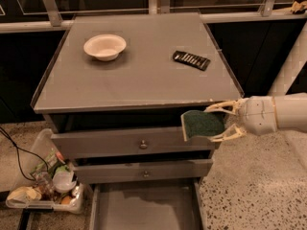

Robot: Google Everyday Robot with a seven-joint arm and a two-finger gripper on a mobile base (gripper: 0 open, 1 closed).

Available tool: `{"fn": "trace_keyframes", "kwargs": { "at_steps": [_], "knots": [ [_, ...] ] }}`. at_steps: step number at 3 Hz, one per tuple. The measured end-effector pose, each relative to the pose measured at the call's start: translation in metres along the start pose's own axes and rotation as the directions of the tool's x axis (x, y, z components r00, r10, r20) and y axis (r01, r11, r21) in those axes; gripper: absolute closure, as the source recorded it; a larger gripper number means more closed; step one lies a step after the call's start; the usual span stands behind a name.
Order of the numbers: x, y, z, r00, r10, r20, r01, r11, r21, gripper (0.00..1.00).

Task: Pick sponge from bottom drawer and place on counter

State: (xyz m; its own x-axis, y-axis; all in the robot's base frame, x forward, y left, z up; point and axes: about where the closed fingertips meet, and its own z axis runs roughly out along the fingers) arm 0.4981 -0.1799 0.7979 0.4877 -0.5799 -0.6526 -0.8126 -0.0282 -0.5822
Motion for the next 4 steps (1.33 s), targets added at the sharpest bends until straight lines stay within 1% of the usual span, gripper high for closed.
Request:
{"fn": "trace_keyframes", "kwargs": {
  "at_steps": [1, 2, 3, 4],
  "knots": [
    [-0.037, -0.03, 0.001, 0.994, -0.104, -0.012, 0.104, 0.9928, -0.06, 1.0],
    [-0.076, -0.07, 0.014, 0.983, -0.185, 0.018, 0.185, 0.9706, -0.154, 1.0],
    [-0.105, -0.094, 0.027, 0.968, -0.241, 0.073, 0.251, 0.9503, -0.185, 1.0],
    [-0.098, -0.09, 0.027, 0.975, -0.211, 0.074, 0.22, 0.9641, -0.15, 1.0]
  ]
}}
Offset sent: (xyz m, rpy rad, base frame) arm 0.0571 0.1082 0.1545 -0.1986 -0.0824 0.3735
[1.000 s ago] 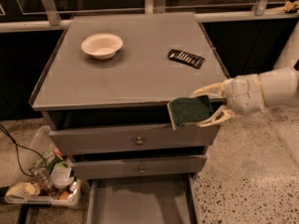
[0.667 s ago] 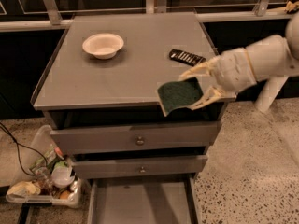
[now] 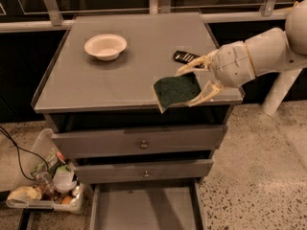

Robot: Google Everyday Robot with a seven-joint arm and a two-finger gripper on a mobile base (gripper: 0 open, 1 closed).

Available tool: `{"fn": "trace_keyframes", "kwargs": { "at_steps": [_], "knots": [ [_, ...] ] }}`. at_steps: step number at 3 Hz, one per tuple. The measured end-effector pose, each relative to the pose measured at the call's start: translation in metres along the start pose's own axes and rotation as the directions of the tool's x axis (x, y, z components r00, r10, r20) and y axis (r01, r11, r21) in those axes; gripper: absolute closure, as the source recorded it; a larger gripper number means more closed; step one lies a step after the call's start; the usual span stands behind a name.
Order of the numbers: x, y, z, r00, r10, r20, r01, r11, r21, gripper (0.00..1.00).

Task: Pick sponge from bottom drawer and place on counter

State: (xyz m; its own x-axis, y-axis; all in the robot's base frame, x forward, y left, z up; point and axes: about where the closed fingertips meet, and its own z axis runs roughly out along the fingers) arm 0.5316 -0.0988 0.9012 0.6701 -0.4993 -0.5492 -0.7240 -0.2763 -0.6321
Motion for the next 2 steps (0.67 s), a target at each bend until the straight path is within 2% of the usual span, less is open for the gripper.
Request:
{"fn": "trace_keyframes", "kwargs": {
  "at_steps": [1, 2],
  "knots": [
    [-0.0023, 0.0126, 0.006, 0.997, 0.051, 0.059, -0.057, 0.9914, 0.118, 1.0],
    [0.0072, 0.0064, 0.0127, 0.985, 0.142, 0.094, -0.162, 0.949, 0.27, 1.0]
  ]
}}
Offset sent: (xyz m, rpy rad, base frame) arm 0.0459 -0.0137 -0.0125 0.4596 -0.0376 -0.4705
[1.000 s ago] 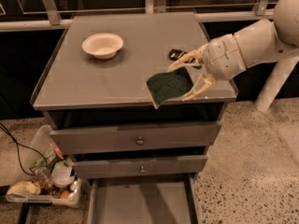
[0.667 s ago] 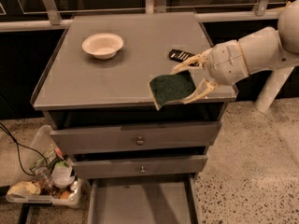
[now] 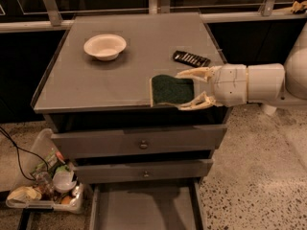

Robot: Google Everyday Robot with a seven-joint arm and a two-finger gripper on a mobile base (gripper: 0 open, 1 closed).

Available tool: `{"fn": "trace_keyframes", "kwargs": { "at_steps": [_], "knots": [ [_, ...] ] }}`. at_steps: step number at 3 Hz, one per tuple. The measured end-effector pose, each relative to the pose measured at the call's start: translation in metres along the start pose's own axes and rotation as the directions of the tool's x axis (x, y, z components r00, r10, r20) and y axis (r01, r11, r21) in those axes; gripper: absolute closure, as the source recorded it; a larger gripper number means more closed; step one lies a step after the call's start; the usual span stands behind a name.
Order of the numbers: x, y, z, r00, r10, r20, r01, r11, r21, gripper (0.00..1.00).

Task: Pick sponge from bottom drawer and place on counter

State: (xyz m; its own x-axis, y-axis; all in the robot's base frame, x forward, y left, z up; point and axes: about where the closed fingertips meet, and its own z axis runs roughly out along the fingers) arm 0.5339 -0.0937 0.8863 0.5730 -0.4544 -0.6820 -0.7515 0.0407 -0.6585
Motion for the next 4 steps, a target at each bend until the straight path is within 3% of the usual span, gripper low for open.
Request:
{"fn": "trace_keyframes", "kwargs": {
  "at_steps": [1, 2, 4],
  "knots": [
    [0.012, -0.021, 0.003, 0.996, 0.076, -0.049, -0.072, 0.9939, 0.084, 1.0],
    [0.023, -0.046, -0.001, 0.982, 0.134, -0.136, -0.118, 0.986, 0.118, 1.0],
    [0.02, -0.041, -0.001, 0.981, 0.166, -0.099, -0.154, 0.981, 0.119, 1.0]
  ]
}}
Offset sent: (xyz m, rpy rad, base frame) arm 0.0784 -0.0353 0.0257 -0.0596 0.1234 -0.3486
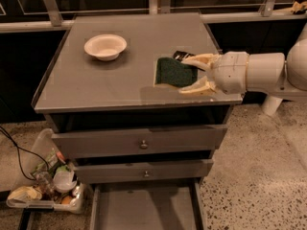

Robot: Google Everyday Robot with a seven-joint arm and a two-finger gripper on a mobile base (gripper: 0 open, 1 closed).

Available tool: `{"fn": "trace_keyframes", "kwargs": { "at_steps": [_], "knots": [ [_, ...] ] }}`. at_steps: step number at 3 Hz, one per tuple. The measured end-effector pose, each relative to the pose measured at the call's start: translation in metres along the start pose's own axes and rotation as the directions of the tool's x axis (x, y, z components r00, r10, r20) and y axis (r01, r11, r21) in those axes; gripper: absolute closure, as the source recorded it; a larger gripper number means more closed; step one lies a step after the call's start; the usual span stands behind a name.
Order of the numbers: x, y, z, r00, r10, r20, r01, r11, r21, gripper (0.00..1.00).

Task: Pick sponge from bottom drawer and place on counter

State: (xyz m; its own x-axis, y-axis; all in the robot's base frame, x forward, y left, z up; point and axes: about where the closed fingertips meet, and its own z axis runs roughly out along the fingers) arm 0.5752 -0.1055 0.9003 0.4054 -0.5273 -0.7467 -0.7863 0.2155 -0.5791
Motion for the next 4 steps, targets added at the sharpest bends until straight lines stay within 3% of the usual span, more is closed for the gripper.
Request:
{"fn": "trace_keyframes", "kwargs": {
  "at_steps": [1, 2, 3, 4],
  "knots": [
    [-0.015, 0.002, 0.001, 0.999, -0.029, 0.031, 0.03, 0.9991, -0.031, 1.0],
    [0.006, -0.011, 0.007, 1.0, -0.02, 0.002, 0.02, 0.9955, -0.093, 1.0],
    [0.019, -0.066, 0.027, 0.996, -0.016, -0.086, 0.007, 0.9941, -0.108, 1.0],
    [0.053, -0.093, 0.065, 0.985, 0.06, -0.159, -0.087, 0.9809, -0.174, 1.0]
  ]
}}
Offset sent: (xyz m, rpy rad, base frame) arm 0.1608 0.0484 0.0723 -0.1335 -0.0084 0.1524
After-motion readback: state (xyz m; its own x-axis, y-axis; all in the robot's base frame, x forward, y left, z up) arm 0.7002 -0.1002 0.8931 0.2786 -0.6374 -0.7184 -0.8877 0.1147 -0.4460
